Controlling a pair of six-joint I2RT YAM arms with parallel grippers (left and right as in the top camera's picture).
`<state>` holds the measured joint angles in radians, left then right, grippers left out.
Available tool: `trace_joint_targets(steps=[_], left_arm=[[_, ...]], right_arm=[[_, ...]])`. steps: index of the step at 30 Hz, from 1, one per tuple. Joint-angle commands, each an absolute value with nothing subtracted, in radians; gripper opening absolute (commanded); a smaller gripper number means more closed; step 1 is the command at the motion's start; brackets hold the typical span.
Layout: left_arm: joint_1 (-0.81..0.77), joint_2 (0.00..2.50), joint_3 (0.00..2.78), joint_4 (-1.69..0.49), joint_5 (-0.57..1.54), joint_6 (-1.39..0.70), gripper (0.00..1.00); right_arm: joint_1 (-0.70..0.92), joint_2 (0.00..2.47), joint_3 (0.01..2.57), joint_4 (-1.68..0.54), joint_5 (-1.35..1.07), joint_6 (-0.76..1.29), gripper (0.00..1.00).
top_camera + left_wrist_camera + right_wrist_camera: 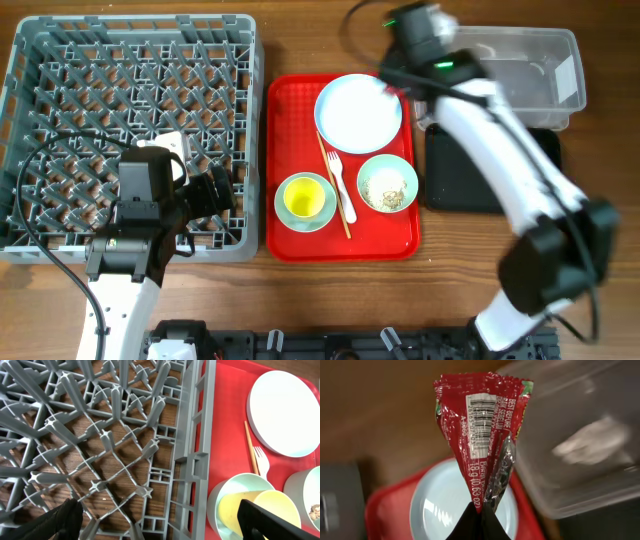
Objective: Sort waste into correct bins and load items into the dishwasher rack
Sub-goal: 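Carry the red packet with right gripper into the clear bin, then grasp the rim of the rice-filled green bowl with right gripper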
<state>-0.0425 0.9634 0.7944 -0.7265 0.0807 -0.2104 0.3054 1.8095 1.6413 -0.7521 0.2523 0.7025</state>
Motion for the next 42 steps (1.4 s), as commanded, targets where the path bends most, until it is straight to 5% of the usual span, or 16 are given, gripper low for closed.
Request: trace_joint_targets(steps=[1, 2, 4, 5, 14, 19, 25, 31, 39, 42], left_arm=[[-0.035, 0.963, 0.816, -0.727, 0.097, -0.194, 1.00], [-0.035, 0.963, 0.816, -0.727, 0.097, -0.194, 1.00], [-0.035, 0.963, 0.816, -0.727, 0.097, -0.194, 1.00], [-0.035, 0.963, 0.816, -0.727, 0.097, -0.194, 1.00], [-0.035, 0.963, 0.816, -0.727, 0.097, -0.194, 1.00], [-0.035, 0.963, 0.816, -0.727, 0.096, -0.194, 1.00], [-0.035, 0.963, 0.816, -0.727, 0.097, -0.194, 1.00], [-0.035, 0.963, 0.816, -0.736, 0.097, -0.194, 1.00], [-0.035, 0.963, 0.816, -0.739, 0.097, -0.194, 1.00], [-0.035, 0.963, 0.816, -0.739, 0.097, -0.194, 1.00]], right_arm=[[0.189, 1.810, 1.642, -0.779, 0.286, 0.762, 0.13], [0.159, 1.816, 1.642, -0.778, 0.258, 0.758, 0.33], [0.119, 1.823, 1.642, -0.769, 0.218, 0.757, 0.93], [0.107, 1.822, 1.643, -0.767, 0.215, 0.747, 1.00], [0.070, 1.561, 1.642, -1.033, -0.002, 0.484, 0.99], [0.175, 1.456, 1.586, -1.211, -0.058, 0.441, 0.91], [0.447, 1.450, 1.346, -1.067, -0.057, 0.456, 0.89], [0.546, 1.572, 1.171, -0.840, -0.017, 0.607, 0.79], [0.587, 1.835, 1.167, -0.717, -0.017, 0.736, 0.52], [0.587, 1.875, 1.167, -0.712, -0.017, 0.736, 0.32]])
